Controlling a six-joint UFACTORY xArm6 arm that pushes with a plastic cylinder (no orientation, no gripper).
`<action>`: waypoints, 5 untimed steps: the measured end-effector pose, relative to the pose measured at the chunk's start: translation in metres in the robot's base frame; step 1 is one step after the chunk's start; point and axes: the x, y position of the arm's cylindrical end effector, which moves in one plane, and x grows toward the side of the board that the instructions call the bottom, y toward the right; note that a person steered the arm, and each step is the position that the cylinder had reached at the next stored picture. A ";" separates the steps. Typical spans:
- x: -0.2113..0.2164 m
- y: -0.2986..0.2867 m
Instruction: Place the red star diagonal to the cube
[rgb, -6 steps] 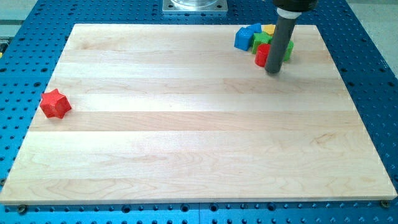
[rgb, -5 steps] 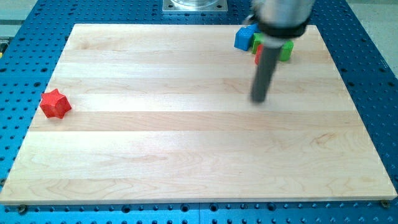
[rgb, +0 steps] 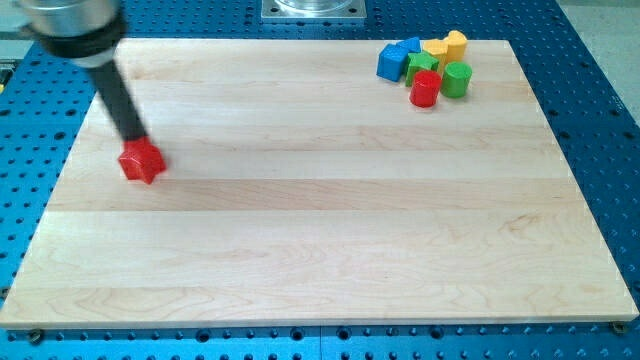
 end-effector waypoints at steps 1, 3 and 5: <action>0.027 -0.016; 0.096 -0.071; 0.035 0.072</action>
